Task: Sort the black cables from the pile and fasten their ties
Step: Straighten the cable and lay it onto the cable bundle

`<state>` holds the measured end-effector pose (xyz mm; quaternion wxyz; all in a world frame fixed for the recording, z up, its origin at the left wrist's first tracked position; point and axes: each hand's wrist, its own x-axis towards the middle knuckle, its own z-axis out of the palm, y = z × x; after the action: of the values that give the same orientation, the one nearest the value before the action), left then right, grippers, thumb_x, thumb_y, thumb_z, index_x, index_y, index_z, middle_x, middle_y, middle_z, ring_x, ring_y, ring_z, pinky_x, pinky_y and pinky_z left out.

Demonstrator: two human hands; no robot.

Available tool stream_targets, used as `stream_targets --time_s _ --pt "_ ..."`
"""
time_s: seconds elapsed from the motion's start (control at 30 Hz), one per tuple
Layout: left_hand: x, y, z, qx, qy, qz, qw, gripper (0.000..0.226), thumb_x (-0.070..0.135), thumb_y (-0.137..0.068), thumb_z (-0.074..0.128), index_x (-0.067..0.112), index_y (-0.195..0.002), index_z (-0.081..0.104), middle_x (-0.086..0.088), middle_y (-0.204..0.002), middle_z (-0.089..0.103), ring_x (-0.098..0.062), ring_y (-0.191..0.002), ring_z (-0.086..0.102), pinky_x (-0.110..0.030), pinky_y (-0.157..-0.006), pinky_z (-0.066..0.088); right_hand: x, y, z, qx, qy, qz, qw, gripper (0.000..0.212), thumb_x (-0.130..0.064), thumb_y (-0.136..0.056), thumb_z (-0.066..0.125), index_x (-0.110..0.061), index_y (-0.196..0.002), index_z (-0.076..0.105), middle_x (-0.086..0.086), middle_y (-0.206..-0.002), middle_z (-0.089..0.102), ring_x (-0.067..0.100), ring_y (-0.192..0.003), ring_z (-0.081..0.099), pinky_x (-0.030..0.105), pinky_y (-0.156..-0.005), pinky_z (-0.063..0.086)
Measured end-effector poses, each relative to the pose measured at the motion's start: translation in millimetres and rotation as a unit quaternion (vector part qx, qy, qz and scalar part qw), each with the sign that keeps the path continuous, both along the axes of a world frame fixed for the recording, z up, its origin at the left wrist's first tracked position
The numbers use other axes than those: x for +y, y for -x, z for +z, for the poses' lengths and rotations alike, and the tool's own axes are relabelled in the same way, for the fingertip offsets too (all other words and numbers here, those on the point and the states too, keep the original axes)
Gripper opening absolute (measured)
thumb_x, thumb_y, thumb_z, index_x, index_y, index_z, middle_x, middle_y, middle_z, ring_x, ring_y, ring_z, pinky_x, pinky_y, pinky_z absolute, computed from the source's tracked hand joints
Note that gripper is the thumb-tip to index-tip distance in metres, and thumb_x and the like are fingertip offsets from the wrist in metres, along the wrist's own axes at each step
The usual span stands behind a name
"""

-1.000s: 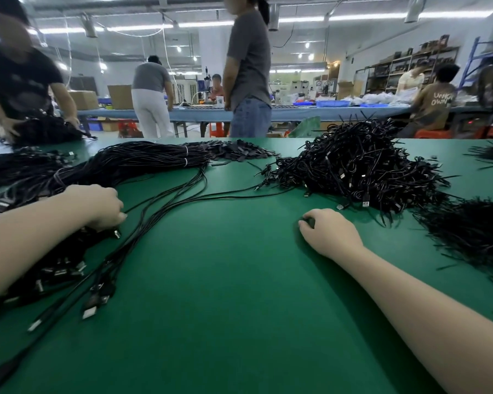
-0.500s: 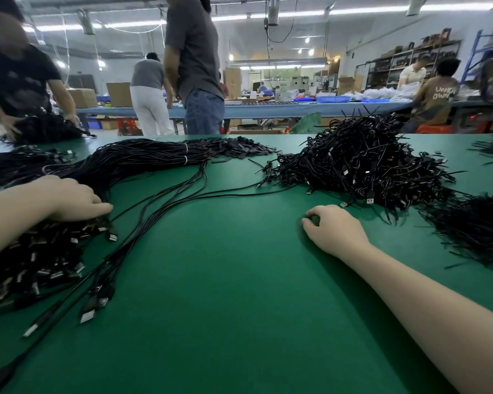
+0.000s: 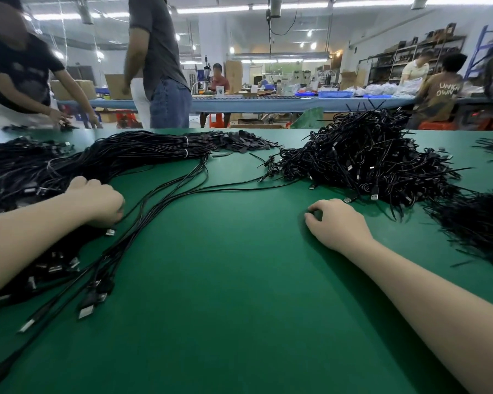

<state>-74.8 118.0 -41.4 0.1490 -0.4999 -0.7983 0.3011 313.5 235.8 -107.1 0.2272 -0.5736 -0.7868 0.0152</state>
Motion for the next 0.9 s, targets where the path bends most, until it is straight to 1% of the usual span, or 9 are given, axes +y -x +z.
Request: stream_targets --time_s 0.1,0.2,0.3,0.37,0.43,0.57,0.73,0.8,0.9 --pt "2.2 -16.7 5.6 -0.187 -0.040 -0.003 0.982 0.037 0.012 -0.085 0.041 0.039 -0.077 0.064 0.022 -0.089 0.058 -0.013 -0.093 0.052 -0.026 -0.081 0.037 -0.2 -0.2 0.6 0.001 0.002 0.001 1.000 0.031 -0.042 -0.093 0.045 -0.029 -0.115 0.062 0.002 -0.116 0.058 0.026 -0.101 0.056 0.032 -0.075 0.038" --pt "6.1 -39.5 6.9 -0.364 -0.084 -0.027 0.927 0.042 -0.002 -0.086 0.042 0.029 -0.080 0.070 0.023 -0.068 0.063 0.003 -0.060 0.057 -0.006 -0.051 0.040 -1.2 -1.6 1.6 0.005 0.005 0.003 1.000 0.031 -0.042 -0.093 0.045 -0.029 -0.115 0.062 0.002 -0.116 0.058 0.026 -0.102 0.056 0.033 -0.078 0.041" --pt "7.4 -49.6 6.5 -0.454 -0.115 0.000 0.884 0.026 0.010 -0.094 0.047 0.015 -0.081 0.069 0.003 -0.072 0.066 -0.007 -0.052 0.055 -0.012 -0.046 0.039 -2.9 -2.5 2.8 0.009 0.008 0.006 1.000 0.031 -0.041 -0.093 0.045 -0.029 -0.114 0.063 0.001 -0.116 0.058 0.025 -0.102 0.056 0.032 -0.077 0.041" --pt "5.0 -50.4 8.1 -0.448 -0.087 0.022 0.889 0.024 0.030 -0.095 0.054 0.011 -0.087 0.067 -0.005 -0.075 0.066 -0.017 -0.057 0.058 -0.019 -0.050 0.043 -3.6 -2.7 3.7 0.009 0.011 0.007 1.000 0.030 -0.041 -0.093 0.045 -0.029 -0.114 0.063 0.001 -0.116 0.058 0.024 -0.101 0.056 0.032 -0.077 0.043" --pt "2.6 -51.7 11.3 -0.465 -0.074 0.052 0.881 0.028 0.037 -0.092 0.062 0.009 -0.094 0.064 -0.001 -0.062 0.065 -0.015 -0.051 0.062 -0.020 -0.046 0.045 -3.7 -2.8 4.2 0.008 0.012 0.008 1.000 0.031 -0.041 -0.093 0.045 -0.028 -0.114 0.063 0.001 -0.116 0.058 0.024 -0.101 0.057 0.032 -0.077 0.043" --pt "-0.3 -57.0 18.2 -0.523 -0.054 0.140 0.839 0.028 0.023 -0.086 0.072 0.003 -0.101 0.060 -0.001 -0.048 0.057 -0.012 -0.042 0.055 -0.021 -0.045 0.043 -4.8 -2.5 5.8 0.007 0.016 0.008 1.000 0.031 -0.040 -0.093 0.045 -0.028 -0.115 0.063 0.001 -0.118 0.058 0.024 -0.102 0.057 0.032 -0.077 0.044" --pt "-2.3 -55.1 24.6 -0.551 -0.079 0.213 0.803 0.025 0.021 -0.086 0.072 0.001 -0.092 0.057 -0.008 -0.062 0.060 -0.015 -0.056 0.056 -0.023 -0.048 0.049 -6.4 -3.4 6.4 0.007 0.018 0.007 1.000 0.032 -0.040 -0.093 0.045 -0.027 -0.117 0.062 0.002 -0.119 0.058 0.024 -0.103 0.057 0.033 -0.080 0.045" --pt "-4.7 -50.0 32.8 -0.533 -0.090 0.231 0.809 0.030 0.026 -0.087 0.069 -0.003 -0.092 0.061 -0.009 -0.064 0.065 -0.015 -0.054 0.057 -0.022 -0.044 0.047 -6.0 -3.1 6.4 0.006 0.018 0.008 1.000 0.032 -0.040 -0.093 0.045 -0.027 -0.117 0.062 0.002 -0.118 0.058 0.025 -0.103 0.057 0.034 -0.082 0.046" --pt "-6.8 -44.0 54.2 -0.432 -0.177 0.174 0.867 0.037 0.031 -0.091 0.063 -0.005 -0.096 0.066 -0.011 -0.062 0.065 -0.019 -0.047 0.055 -0.024 -0.044 0.044 -6.0 -2.6 6.2 0.004 0.011 0.004 1.000 0.031 -0.040 -0.093 0.045 -0.028 -0.115 0.063 0.002 -0.116 0.058 0.025 -0.101 0.057 0.034 -0.079 0.045"
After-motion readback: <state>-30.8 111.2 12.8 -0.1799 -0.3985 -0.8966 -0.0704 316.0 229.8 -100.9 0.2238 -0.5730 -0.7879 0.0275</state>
